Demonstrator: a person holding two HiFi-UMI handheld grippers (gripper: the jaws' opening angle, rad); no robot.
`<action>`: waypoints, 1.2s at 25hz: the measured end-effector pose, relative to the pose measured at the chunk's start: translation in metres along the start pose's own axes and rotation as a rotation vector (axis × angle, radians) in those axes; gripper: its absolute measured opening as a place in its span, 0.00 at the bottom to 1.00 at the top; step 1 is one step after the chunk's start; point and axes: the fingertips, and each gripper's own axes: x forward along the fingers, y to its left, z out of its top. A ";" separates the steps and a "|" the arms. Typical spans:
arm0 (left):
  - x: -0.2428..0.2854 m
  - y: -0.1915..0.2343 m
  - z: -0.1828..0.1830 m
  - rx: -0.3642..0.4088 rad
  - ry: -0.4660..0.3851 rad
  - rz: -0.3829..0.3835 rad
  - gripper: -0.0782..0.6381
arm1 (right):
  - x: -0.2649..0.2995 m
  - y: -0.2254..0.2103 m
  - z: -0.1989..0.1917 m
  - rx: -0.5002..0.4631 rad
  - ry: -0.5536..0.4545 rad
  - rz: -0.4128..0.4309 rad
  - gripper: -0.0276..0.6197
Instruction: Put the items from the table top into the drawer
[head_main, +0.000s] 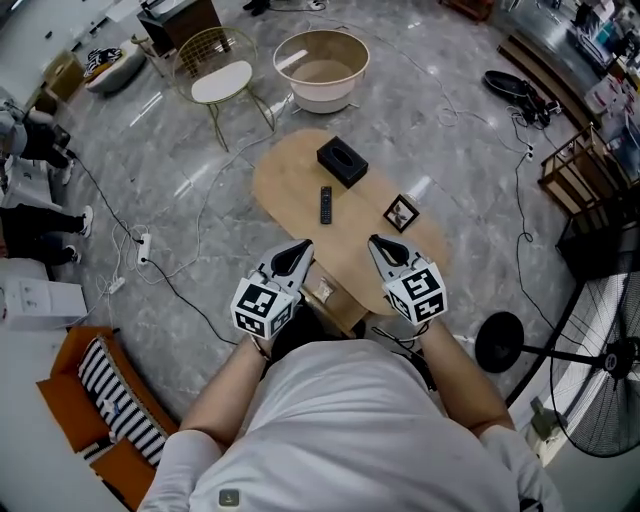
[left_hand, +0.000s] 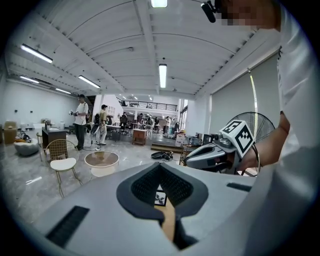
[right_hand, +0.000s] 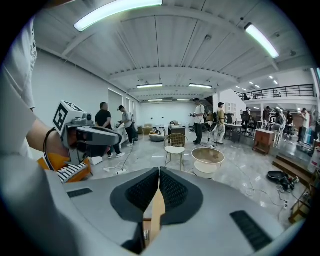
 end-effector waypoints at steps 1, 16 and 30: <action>0.002 0.004 -0.001 0.001 0.004 -0.004 0.12 | 0.005 0.000 -0.001 0.005 0.004 0.000 0.09; 0.040 0.122 -0.018 -0.020 0.080 -0.067 0.12 | 0.117 -0.036 -0.002 0.102 0.059 -0.132 0.12; 0.103 0.216 -0.098 -0.076 0.168 -0.124 0.12 | 0.247 -0.067 -0.086 0.251 0.191 -0.194 0.37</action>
